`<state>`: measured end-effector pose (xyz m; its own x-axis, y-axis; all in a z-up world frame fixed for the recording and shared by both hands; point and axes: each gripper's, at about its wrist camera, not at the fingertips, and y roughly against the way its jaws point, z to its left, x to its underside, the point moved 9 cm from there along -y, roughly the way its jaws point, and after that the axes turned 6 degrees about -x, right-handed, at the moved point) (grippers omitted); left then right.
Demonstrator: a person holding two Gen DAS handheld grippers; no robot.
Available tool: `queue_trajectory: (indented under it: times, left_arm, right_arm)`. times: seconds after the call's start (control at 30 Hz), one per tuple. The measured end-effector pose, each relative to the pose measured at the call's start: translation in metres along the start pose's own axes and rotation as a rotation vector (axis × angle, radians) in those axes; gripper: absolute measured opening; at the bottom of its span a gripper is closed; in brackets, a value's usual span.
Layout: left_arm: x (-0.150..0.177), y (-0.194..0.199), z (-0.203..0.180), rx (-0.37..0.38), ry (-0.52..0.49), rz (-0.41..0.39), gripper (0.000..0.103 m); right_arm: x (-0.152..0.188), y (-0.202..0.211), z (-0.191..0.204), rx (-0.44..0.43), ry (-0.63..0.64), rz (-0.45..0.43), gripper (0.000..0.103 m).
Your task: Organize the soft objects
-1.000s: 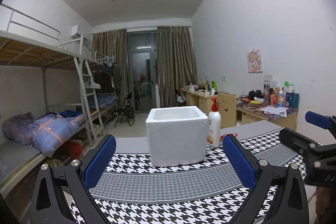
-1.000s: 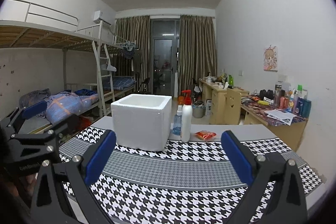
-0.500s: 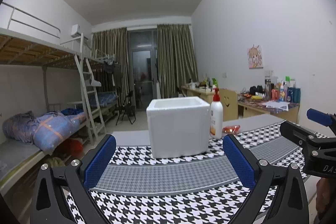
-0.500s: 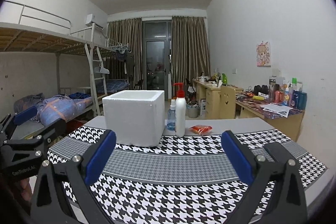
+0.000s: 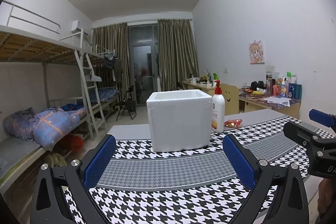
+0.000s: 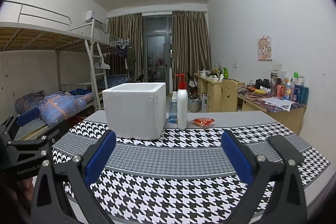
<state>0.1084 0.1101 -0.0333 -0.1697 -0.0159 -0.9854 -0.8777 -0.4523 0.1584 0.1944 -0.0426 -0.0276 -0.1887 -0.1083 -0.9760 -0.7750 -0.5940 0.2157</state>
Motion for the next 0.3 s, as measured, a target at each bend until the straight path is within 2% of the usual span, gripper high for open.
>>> queue_trajectory:
  times: [0.3]
  left_arm:
    - [0.0018,-0.0025,-0.0006,-0.002,0.006,0.01,0.102]
  right_arm:
    - [0.0022,-0.0015,-0.0023,0.001,-0.006,0.01,0.102]
